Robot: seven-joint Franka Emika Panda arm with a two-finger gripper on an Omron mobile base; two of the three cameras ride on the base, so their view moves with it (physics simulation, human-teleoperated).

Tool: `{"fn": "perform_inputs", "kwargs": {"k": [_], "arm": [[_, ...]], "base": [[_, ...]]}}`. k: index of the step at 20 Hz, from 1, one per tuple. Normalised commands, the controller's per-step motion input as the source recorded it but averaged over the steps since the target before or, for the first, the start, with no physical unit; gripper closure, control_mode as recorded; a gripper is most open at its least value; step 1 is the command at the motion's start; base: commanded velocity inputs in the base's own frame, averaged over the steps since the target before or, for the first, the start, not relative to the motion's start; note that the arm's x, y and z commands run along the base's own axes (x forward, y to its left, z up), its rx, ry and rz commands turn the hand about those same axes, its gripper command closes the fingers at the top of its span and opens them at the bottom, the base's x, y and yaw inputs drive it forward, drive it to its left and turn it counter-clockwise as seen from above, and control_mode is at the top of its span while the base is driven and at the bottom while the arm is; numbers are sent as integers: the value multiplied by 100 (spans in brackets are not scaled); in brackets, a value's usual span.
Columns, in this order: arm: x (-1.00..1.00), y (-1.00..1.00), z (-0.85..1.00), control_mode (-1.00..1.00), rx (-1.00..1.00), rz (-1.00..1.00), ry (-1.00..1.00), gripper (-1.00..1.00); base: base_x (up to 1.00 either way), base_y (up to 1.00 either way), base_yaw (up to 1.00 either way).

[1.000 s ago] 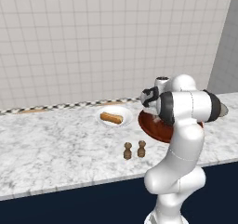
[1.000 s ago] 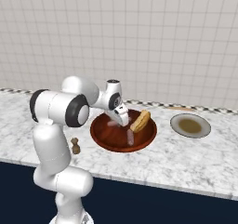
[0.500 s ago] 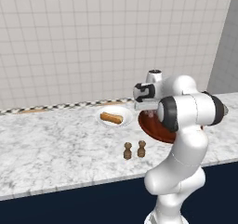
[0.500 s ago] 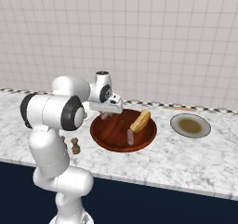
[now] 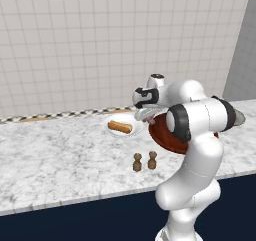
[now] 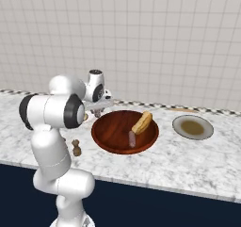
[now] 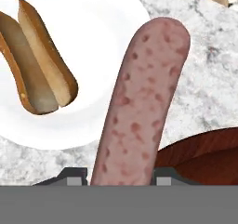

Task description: Place one bun and one sausage from the bowl on each plate.

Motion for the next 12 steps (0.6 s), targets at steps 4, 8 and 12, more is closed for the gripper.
{"fn": "perform_inputs", "kwargs": {"k": [4,8,12], "arm": [[21,73,33,-100,-3,45,2,100],[51,71,-34,-100,-10,31,3,100],[42,18,-50,-100,-11,6,2,100]], "base": [[0,0,0],[0,0,0],[0,0,0]]}}
